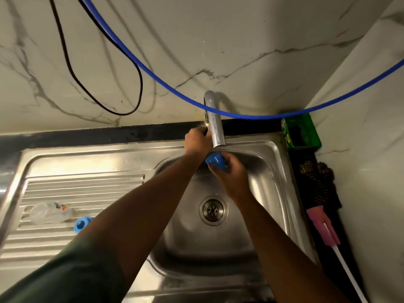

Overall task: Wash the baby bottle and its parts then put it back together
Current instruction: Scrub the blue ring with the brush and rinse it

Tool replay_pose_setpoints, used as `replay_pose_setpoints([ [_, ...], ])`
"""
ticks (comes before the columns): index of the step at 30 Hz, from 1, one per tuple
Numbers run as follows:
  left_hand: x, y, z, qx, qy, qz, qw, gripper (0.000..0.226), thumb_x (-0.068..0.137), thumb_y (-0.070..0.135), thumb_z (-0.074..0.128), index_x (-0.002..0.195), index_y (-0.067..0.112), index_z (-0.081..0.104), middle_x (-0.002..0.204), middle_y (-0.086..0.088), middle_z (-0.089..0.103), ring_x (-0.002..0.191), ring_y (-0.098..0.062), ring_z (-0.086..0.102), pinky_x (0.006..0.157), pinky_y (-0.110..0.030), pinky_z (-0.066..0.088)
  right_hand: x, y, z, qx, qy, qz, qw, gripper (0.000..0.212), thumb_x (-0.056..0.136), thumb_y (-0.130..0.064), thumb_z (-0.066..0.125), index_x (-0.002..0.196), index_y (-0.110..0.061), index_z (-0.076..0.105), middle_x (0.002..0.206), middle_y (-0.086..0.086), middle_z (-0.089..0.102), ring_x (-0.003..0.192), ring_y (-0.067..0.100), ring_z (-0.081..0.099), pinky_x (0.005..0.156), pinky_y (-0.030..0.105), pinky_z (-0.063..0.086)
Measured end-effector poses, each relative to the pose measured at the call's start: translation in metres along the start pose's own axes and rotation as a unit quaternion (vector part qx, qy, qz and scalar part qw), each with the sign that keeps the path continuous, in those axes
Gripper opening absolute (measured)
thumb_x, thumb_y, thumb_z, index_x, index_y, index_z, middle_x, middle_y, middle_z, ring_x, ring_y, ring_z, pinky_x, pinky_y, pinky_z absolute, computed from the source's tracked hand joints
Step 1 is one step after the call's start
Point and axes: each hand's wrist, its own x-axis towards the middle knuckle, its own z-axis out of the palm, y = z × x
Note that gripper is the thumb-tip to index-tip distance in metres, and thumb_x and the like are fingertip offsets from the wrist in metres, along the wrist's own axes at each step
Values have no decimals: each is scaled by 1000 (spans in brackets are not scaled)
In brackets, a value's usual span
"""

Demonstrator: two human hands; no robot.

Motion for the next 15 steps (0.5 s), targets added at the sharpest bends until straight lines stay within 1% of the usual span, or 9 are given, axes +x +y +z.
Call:
replay_pose_setpoints([
  [2, -3, -2, -1, -24, -12, -10, 1000, 16, 104, 20, 62, 89, 19, 61, 79, 5, 61, 74, -9, 60, 63, -23, 50, -2, -4, -1, 0, 10, -4, 1000, 51, 86, -31, 82, 131, -25, 60, 119, -8, 70, 107, 7, 69, 89, 32, 61],
  [4, -5, -4, -3, -114, -23, -46, 992, 18, 106, 22, 58, 92, 16, 68, 83, -1, 68, 83, -18, 68, 64, -24, 53, -2, -8, 0, -5, 3, -7, 1000, 51, 85, -28, 84, 129, -27, 59, 118, -11, 70, 105, 5, 69, 93, 36, 61],
  [6, -11, -7, -4, -212, -9, -77, 974, 20, 105, 27, 62, 103, 11, 75, 90, -10, 75, 89, -29, 75, 68, -32, 62, -5, -14, 3, -8, -1, -15, 1000, 56, 85, -26, 84, 133, -29, 55, 122, -14, 67, 106, 0, 66, 96, 33, 59],
  [7, -15, -7, -5, -236, 9, -79, 968, 20, 103, 28, 66, 104, 11, 76, 93, -13, 77, 90, -32, 76, 71, -35, 65, -6, -17, 5, -6, 1, -21, 1000, 61, 86, -24, 83, 139, -28, 53, 126, -13, 65, 107, -2, 64, 98, 31, 57],
  [9, -21, -9, -6, -250, 26, -69, 965, 18, 100, 29, 69, 104, 13, 77, 97, -13, 78, 91, -30, 77, 78, -39, 66, -6, -21, 9, -23, -2, -30, 999, 70, 89, -24, 80, 150, -27, 47, 135, -11, 62, 114, 1, 62, 101, 32, 55],
  [11, -26, -11, -7, -257, 22, -65, 964, 22, 101, 31, 68, 112, 14, 77, 101, -8, 78, 93, -25, 77, 86, -42, 65, -7, -23, 12, -57, -4, -41, 998, 68, 89, -29, 80, 150, -29, 49, 138, -5, 64, 123, 13, 63, 103, 39, 55],
  [12, -26, -12, -9, -268, 17, -66, 961, 25, 100, 34, 68, 115, 15, 76, 102, -6, 79, 94, -23, 77, 88, -44, 65, -7, -24, 12, -55, 3, -39, 998, 64, 89, -29, 80, 146, -31, 52, 136, -5, 65, 123, 15, 64, 101, 39, 57],
  [13, -27, -14, -10, -277, 14, -70, 958, 26, 100, 36, 68, 116, 17, 76, 103, -5, 79, 96, -23, 77, 89, -46, 64, -9, -25, 10, -36, 16, -36, 999, 58, 88, -26, 81, 140, -32, 56, 130, -8, 67, 119, 14, 66, 96, 36, 59],
  [15, -28, -16, -11, -277, 11, -66, 959, 27, 100, 38, 67, 118, 19, 76, 105, -3, 79, 98, -23, 77, 92, -48, 63, -13, -29, 6, -20, 5, -34, 999, 53, 87, -22, 82, 131, -33, 57, 115, -17, 68, 109, 8, 69, 87, 25, 59],
])
